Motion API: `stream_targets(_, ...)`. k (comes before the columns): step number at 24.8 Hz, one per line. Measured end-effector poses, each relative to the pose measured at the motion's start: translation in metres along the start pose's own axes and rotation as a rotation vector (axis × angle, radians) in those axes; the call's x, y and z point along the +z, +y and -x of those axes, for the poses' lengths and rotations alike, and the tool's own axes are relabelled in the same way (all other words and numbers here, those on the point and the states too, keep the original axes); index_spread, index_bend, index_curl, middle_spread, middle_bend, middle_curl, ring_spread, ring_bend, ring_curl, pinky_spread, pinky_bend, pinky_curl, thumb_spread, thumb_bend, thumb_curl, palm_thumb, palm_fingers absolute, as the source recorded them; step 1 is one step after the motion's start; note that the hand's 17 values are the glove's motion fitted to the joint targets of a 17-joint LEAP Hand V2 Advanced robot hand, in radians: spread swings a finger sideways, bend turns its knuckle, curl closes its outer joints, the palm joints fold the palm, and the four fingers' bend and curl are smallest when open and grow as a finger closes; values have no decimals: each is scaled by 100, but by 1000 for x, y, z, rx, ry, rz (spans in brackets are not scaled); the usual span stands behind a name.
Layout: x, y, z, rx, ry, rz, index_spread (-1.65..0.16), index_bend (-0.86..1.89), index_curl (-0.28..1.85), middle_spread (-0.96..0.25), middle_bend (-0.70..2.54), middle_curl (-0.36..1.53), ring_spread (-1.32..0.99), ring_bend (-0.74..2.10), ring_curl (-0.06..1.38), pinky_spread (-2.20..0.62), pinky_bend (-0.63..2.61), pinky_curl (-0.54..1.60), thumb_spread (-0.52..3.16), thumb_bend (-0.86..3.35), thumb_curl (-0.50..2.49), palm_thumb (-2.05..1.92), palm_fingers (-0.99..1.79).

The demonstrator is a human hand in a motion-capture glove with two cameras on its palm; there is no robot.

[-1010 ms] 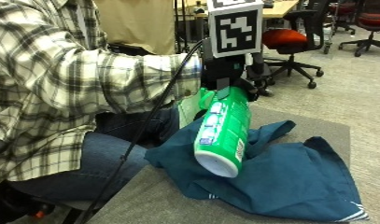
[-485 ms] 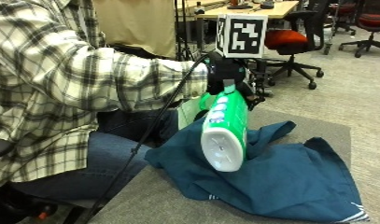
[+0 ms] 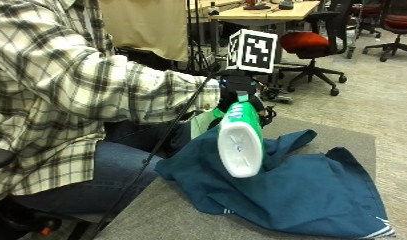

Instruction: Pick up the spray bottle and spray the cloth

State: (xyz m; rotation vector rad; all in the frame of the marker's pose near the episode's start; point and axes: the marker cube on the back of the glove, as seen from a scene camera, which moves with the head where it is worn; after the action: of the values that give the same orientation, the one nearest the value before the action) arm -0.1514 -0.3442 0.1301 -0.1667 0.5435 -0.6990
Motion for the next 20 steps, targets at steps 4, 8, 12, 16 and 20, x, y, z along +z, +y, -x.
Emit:
stream_targets(4, 5, 0, 10, -19, 47, 16, -27, 33, 55, -14, 53, 50, -23, 49, 47, -15, 36, 37, 14, -3, 80, 100, 132)
stream_targets(8, 11, 1, 18, -29, 68, 32, -27, 33, 55, -14, 53, 50, -23, 49, 47, -16, 36, 37, 14, -3, 80, 100, 132)
stream_targets(12, 12, 1, 25, -37, 69, 34, -27, 33, 55, -14, 53, 50, -23, 49, 47, -16, 36, 37, 13, -3, 80, 101, 132)
stream_targets(16, 11, 3, 28, -36, 70, 27, -27, 33, 55, -14, 53, 50, -23, 49, 47, -16, 35, 37, 13, -3, 80, 100, 131)
stream_targets(20, 6, 6, 21, -31, 20, 7, -27, 33, 55, -14, 53, 50, -23, 49, 47, -17, 35, 37, 13, -3, 80, 100, 131)
